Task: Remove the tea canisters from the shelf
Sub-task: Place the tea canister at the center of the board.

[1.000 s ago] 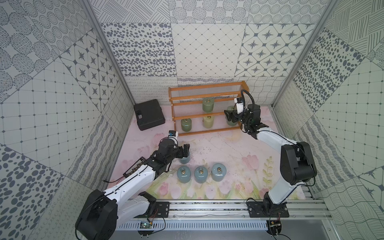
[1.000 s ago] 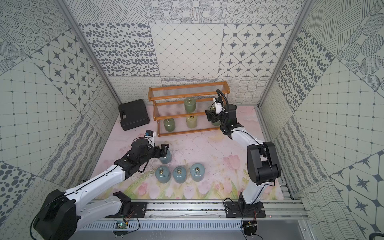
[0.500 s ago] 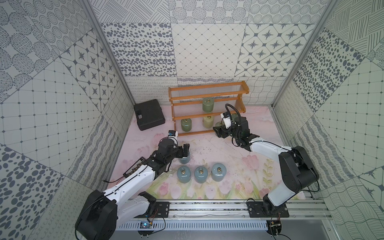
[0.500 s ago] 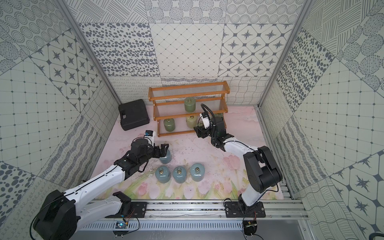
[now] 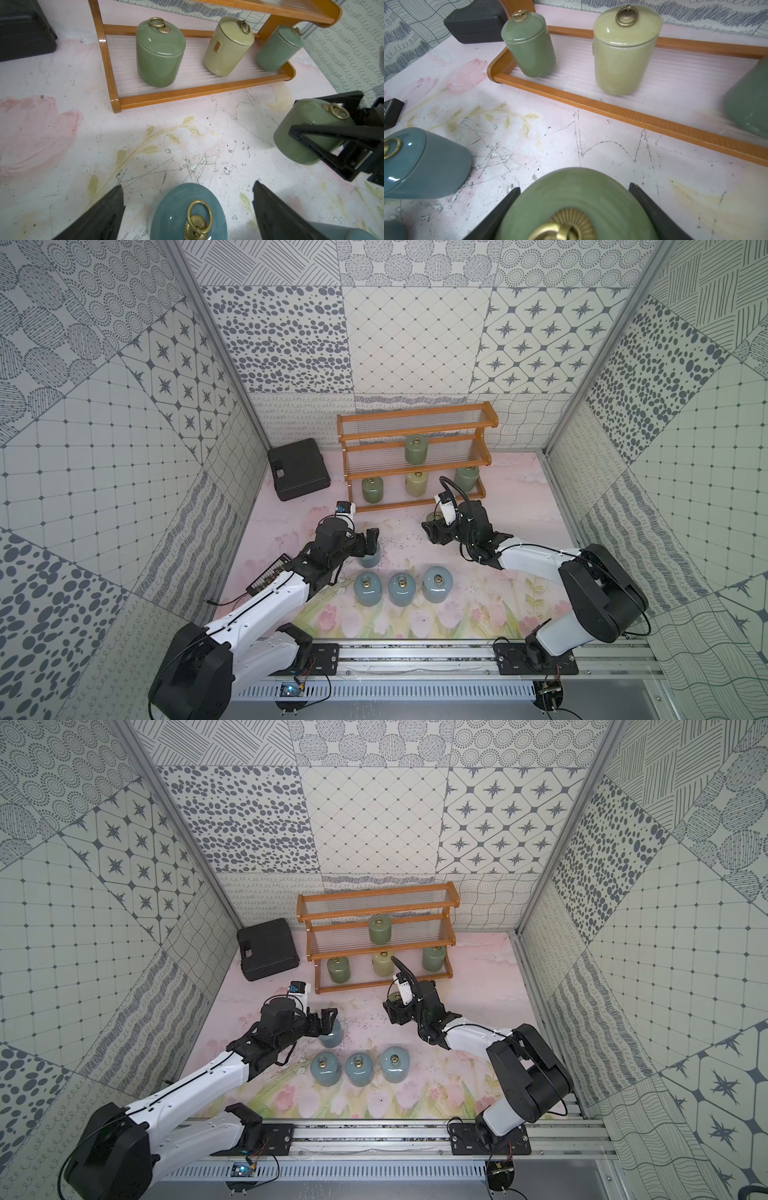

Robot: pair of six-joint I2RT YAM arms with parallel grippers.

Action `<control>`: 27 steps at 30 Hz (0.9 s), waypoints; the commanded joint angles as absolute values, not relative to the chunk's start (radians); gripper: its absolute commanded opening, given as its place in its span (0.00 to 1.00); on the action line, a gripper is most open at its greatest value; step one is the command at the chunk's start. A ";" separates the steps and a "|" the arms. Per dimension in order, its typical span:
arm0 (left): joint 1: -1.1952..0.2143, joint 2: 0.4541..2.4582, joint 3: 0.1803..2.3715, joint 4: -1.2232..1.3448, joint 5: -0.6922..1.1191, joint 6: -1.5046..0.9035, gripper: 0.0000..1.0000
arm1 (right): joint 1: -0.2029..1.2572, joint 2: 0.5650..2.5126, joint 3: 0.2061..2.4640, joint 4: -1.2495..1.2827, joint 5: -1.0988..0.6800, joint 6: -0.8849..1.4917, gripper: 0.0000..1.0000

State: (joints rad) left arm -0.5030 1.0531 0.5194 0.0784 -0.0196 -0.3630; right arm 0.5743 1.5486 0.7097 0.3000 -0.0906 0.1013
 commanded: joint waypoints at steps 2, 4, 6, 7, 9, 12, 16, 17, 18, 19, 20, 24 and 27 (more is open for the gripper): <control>-0.502 1.045 0.515 0.086 0.008 -0.365 1.00 | 0.601 1.502 0.694 0.473 -0.045 0.142 0.75; -0.502 1.042 0.515 0.081 0.009 -0.367 1.00 | 0.611 1.506 0.678 0.490 -0.034 0.152 0.75; -0.500 1.039 0.515 0.076 0.010 -0.367 1.00 | 0.616 1.509 0.665 0.505 -0.031 0.163 0.75; -0.502 1.037 0.515 0.073 0.010 -0.368 1.00 | 0.619 1.512 0.658 0.512 -0.030 0.168 0.75; -0.502 1.031 0.515 0.069 0.011 -0.370 1.00 | 0.625 1.516 0.646 0.529 -0.030 0.178 0.76; -0.502 1.031 0.513 0.067 0.009 -0.376 1.00 | 0.632 1.528 0.635 0.547 -0.033 0.186 0.75; -0.502 1.029 0.511 0.063 0.012 -0.385 1.00 | 0.640 1.546 0.628 0.563 -0.039 0.193 0.75; -0.502 1.027 0.512 0.062 0.012 -0.386 1.00 | 0.643 1.549 0.626 0.565 -0.040 0.196 0.76; -0.502 1.026 0.513 0.061 0.013 -0.388 1.00 | 0.646 1.553 0.627 0.568 -0.039 0.197 0.76; -0.501 1.024 0.512 0.061 0.012 -0.390 1.00 | 0.649 1.556 0.625 0.572 -0.038 0.199 0.76; -0.501 1.022 0.511 0.060 0.011 -0.391 1.00 | 0.650 1.558 0.626 0.574 -0.037 0.200 0.76; -0.502 1.021 0.509 0.059 0.014 -0.398 1.00 | 0.658 1.576 0.619 0.583 -0.035 0.203 0.76; -0.502 1.021 0.508 0.057 0.014 -0.402 1.00 | 0.661 1.588 0.609 0.592 -0.037 0.209 0.76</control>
